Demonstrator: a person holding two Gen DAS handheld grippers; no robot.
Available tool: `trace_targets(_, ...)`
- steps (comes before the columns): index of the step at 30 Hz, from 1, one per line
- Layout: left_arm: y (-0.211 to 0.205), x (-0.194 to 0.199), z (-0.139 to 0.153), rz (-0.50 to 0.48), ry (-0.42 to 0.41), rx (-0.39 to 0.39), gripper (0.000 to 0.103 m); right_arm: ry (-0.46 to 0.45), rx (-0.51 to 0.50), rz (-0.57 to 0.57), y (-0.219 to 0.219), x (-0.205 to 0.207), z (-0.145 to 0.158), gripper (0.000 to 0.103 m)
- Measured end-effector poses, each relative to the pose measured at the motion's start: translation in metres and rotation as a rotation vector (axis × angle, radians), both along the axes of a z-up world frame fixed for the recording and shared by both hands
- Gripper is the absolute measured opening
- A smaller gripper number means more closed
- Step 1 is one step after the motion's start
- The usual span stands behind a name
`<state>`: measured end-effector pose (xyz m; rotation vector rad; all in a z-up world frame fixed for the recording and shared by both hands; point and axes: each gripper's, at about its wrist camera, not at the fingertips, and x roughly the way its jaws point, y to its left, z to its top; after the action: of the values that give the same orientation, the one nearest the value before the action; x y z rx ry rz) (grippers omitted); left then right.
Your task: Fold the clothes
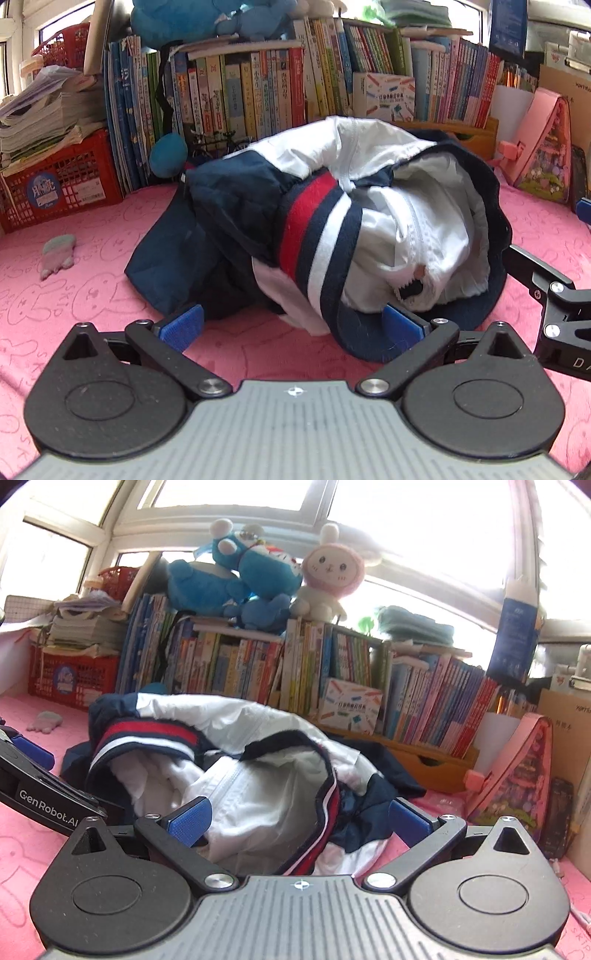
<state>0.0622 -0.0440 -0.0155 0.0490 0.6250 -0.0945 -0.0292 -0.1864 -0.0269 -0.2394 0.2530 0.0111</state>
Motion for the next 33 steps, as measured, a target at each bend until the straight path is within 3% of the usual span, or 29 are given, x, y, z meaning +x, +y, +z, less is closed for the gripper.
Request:
trace_targets(6,-0.003,0.021,-0.023,0.036,0.007,-0.004,0.103,0.094,0.097,0.007,-0.010,0.037,-0.017,0.103)
trace_targets(10,-0.006,0.017,-0.038,0.050,-0.011,-0.010,0.103,0.044,0.102,-0.018,-0.009,0.036,-0.027,0.103)
trace_targets(14,-0.006,0.017,-0.047,0.048,0.011,-0.036,0.103,0.055,0.119,-0.033,-0.009,0.037,-0.031,0.103)
trace_targets(19,-0.005,0.018,-0.049,0.051,0.025,-0.050,0.103,0.059,0.083,-0.080,-0.004,0.038,-0.032,0.103)
trace_targets(25,-0.002,0.021,-0.053,0.064,0.059,-0.060,0.103,0.197,0.017,-0.192,0.005,0.057,-0.042,0.103)
trace_targets(33,-0.001,0.021,-0.054,0.064,0.059,-0.058,0.103,0.108,0.191,-0.056,-0.019,0.036,-0.033,0.103)
